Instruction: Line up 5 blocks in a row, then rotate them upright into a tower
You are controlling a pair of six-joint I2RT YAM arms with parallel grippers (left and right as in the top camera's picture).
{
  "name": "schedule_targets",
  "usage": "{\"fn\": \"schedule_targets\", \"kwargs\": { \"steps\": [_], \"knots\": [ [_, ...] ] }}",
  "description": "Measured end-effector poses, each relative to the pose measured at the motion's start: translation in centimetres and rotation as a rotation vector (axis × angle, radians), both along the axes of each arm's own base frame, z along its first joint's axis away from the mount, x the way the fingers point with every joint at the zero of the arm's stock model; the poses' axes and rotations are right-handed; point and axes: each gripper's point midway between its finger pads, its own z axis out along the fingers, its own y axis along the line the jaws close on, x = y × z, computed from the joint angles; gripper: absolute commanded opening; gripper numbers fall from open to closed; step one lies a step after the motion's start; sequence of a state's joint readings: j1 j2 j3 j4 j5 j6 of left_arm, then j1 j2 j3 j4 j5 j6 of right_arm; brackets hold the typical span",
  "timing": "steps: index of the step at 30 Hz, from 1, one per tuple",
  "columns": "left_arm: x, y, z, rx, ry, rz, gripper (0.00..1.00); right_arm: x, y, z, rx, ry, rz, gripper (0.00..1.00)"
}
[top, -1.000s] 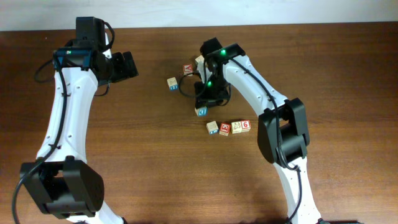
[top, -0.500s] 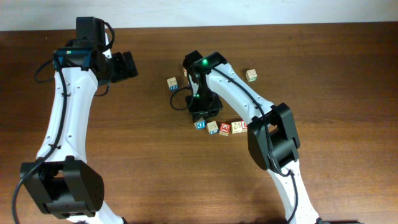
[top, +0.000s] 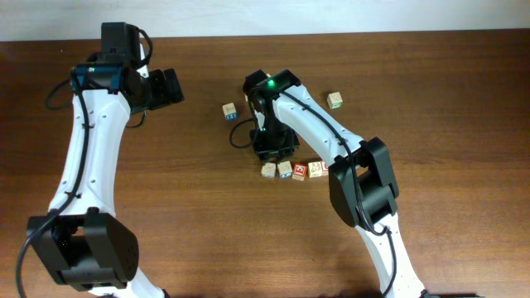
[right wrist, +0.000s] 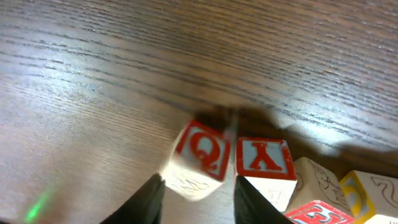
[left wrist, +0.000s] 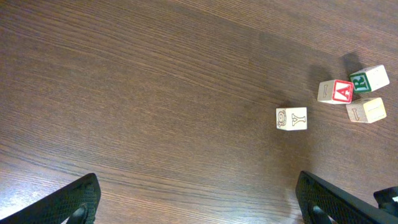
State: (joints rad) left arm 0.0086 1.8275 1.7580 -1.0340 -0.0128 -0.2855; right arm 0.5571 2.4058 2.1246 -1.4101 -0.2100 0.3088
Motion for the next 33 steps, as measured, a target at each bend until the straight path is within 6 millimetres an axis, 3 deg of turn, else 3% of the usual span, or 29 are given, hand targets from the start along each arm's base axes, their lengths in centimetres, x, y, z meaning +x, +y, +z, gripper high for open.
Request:
{"fn": "schedule_targets", "kwargs": {
  "steps": [10, 13, 18, 26, 31, 33],
  "knots": [
    [0.0, 0.0, 0.0, 0.000, 0.000, 0.000, 0.99, 0.5, 0.2, 0.1, 0.008, -0.019, -0.002, 0.34],
    [0.0, 0.0, 0.0, 0.000, 0.000, 0.000, 0.99, 1.4, 0.7, 1.8, 0.030, -0.055, -0.002, 0.34],
    [0.0, 0.0, 0.0, 0.000, 0.000, 0.000, 0.99, 3.4, 1.2, 8.9, 0.103, -0.175, -0.002, 0.34],
    [0.0, 0.0, 0.0, 0.000, -0.002, 0.000, 0.99, 5.4, -1.4, 22.5, 0.318, -0.454, -0.018, 0.35],
    [0.2, 0.0, 0.1, 0.000, -0.008, 0.000, 0.99, 3.7, -5.5, 31.0, 0.395, -0.644, -0.048, 0.41],
    [0.2, 0.0, 0.1, 0.000, -0.010, 0.000, 0.99, 0.9, -7.8, 35.6, 0.427, -0.752, -0.049, 0.41]
  ]
}}
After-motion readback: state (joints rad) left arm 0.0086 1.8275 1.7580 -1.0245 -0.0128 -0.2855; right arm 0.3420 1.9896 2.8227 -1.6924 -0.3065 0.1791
